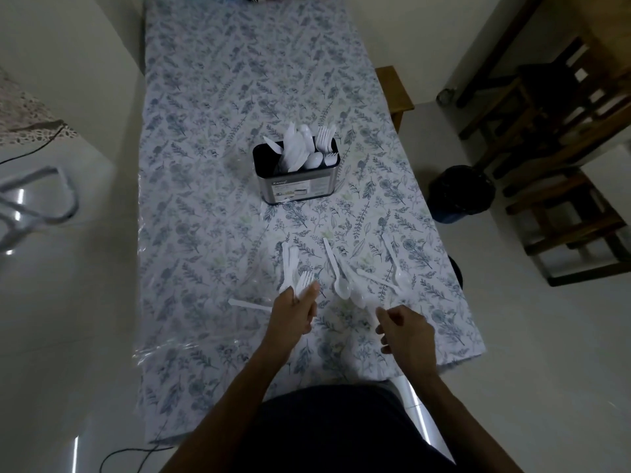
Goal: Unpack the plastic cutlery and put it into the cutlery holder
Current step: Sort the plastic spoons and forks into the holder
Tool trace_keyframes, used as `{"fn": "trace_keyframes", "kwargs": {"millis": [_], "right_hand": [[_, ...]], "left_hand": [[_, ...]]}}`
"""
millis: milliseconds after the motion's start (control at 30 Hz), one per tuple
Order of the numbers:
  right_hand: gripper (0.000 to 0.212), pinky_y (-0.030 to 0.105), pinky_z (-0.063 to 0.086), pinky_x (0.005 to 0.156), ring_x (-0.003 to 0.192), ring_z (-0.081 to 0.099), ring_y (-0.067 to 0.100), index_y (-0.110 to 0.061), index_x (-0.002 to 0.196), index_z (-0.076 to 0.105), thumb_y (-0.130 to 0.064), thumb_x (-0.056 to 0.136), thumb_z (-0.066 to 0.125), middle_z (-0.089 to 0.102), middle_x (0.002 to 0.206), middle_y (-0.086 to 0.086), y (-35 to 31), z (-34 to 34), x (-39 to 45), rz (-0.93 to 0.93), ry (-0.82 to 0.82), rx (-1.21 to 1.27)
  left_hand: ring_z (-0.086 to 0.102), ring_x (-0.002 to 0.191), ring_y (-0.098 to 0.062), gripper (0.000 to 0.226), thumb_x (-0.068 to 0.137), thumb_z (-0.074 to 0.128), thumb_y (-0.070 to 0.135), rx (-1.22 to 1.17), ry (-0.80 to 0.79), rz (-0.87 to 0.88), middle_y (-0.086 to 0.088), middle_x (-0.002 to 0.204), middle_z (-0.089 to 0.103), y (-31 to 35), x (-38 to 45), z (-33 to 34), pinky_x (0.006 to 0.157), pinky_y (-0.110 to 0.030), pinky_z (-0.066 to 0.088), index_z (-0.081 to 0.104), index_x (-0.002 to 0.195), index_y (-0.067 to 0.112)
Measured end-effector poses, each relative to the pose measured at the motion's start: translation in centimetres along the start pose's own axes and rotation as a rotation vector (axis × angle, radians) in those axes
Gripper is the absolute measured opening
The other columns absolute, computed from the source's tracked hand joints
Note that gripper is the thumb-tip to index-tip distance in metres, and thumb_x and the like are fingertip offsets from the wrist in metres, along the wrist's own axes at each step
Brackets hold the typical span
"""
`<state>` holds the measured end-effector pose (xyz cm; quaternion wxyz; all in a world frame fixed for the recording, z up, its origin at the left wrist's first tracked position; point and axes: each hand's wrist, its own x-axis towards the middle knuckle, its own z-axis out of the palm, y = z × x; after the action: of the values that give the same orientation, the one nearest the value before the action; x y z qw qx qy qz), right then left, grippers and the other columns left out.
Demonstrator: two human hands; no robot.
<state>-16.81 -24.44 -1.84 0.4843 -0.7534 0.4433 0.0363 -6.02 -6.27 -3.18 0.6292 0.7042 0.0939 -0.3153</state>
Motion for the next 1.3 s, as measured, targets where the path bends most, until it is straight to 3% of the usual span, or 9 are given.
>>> {"fn": "trace_keyframes", "kwargs": {"millis": [233, 300, 433, 567, 633, 733, 933, 1100, 1300], "right_hand": [[0.022, 0.026, 0.048, 0.044, 0.052, 0.057, 0.009, -0.023, 0.076, 0.057, -0.031, 0.092, 0.069, 0.061, 0.072, -0.010, -2.4, -2.2, -1.9, -0.584, 0.252, -0.515], [0.016, 0.030, 0.049, 0.043, 0.059, 0.059, 0.014, -0.022, 0.082, 0.061, -0.030, 0.093, 0.069, 0.060, 0.080, -0.006, -3.6, -2.7, -2.2, -0.700, 0.292, -0.571], [0.012, 0.034, 0.053, 0.048, 0.069, 0.063, 0.017, -0.021, 0.098, 0.067, -0.031, 0.100, 0.060, 0.066, 0.086, -0.002, -6.3, -3.4, -2.3, -0.891, 0.211, -0.555], [0.016, 0.033, 0.055, 0.053, 0.069, 0.064, 0.013, -0.022, 0.103, 0.066, -0.032, 0.103, 0.054, 0.067, 0.088, -0.004, -9.0, -3.0, -2.1, -1.040, 0.048, -0.536], [0.010, 0.034, 0.056, 0.058, 0.069, 0.065, 0.012, -0.019, 0.103, 0.068, -0.027, 0.100, 0.062, 0.069, 0.088, -0.004, -10.1, -2.3, -1.8, -1.019, -0.063, -0.404], [0.006, 0.031, 0.057, 0.066, 0.073, 0.067, 0.009, -0.016, 0.099, 0.071, -0.019, 0.094, 0.071, 0.072, 0.087, -0.004, -11.0, -1.3, -1.3, -0.994, -0.095, -0.275], [0.032, 0.019, 0.058, 0.071, 0.085, 0.066, 0.003, -0.020, 0.122, 0.067, -0.022, 0.091, 0.076, 0.064, 0.103, -0.005, -10.6, 1.2, -1.3, -0.766, -0.073, -0.135], [0.005, 0.042, 0.063, 0.068, 0.080, 0.072, 0.015, -0.021, 0.092, 0.074, -0.025, 0.093, 0.071, 0.073, 0.083, -0.002, -10.4, 0.8, -1.4, -0.505, -0.276, 0.090], [0.003, 0.023, 0.060, 0.070, 0.074, 0.073, 0.009, -0.018, 0.093, 0.077, -0.018, 0.092, 0.073, 0.075, 0.080, -0.008, -11.3, -0.9, -1.2, -0.549, -0.310, 0.096]], "left_hand": [[0.050, 0.051, 0.003, 0.028, 0.103, 0.056, 0.036, 0.180, 0.022, 0.291, 0.009, 0.068, 0.058, 1.7, -0.5, 0.7, 0.051, -0.013, 0.041, 0.058, 0.100, 0.009], [0.050, 0.051, -0.003, 0.039, 0.102, 0.054, 0.045, 0.210, 0.074, 0.347, 0.000, 0.071, 0.064, 2.6, -0.7, 0.8, 0.047, -0.028, 0.045, 0.062, 0.100, 0.006], [0.060, 0.050, -0.017, 0.062, 0.097, 0.046, 0.059, 0.279, 0.150, 0.446, -0.005, 0.064, 0.067, 4.0, -1.3, 0.9, 0.053, -0.032, 0.052, 0.067, 0.085, 0.002], [0.061, 0.055, -0.014, 0.044, 0.103, 0.052, 0.048, 0.434, 0.109, 0.485, 0.002, 0.062, 0.061, 4.5, -1.6, 0.7, 0.053, -0.034, 0.049, 0.056, 0.074, 0.015], [0.052, 0.049, -0.003, 0.039, 0.105, 0.050, 0.041, 0.330, -0.006, 0.375, 0.008, 0.053, 0.056, 4.9, -2.2, 0.8, 0.052, -0.024, 0.043, 0.054, 0.072, 0.021], [0.063, 0.054, -0.021, 0.049, 0.109, 0.034, 0.042, 0.067, -0.210, 0.228, -0.010, 0.064, 0.070, 5.2, -3.3, 0.6, 0.054, -0.030, 0.053, 0.069, 0.092, 0.012], [0.048, 0.045, -0.018, 0.052, 0.107, 0.033, 0.051, 0.014, -0.279, 0.193, -0.012, 0.064, 0.063, 5.1, -4.2, 0.0, 0.047, -0.026, 0.040, 0.072, 0.085, 0.025], [0.060, 0.051, -0.026, 0.058, 0.109, 0.029, 0.046, -0.005, -0.324, 0.143, -0.021, 0.079, 0.073, 5.3, -4.0, 0.0, 0.052, -0.029, 0.051, 0.070, 0.113, 0.005], [0.070, 0.063, -0.032, 0.065, 0.107, 0.028, 0.052, 0.084, -0.354, 0.103, -0.021, 0.079, 0.075, 4.9, -3.2, -0.9, 0.071, -0.045, 0.060, 0.070, 0.103, 0.003]]}}
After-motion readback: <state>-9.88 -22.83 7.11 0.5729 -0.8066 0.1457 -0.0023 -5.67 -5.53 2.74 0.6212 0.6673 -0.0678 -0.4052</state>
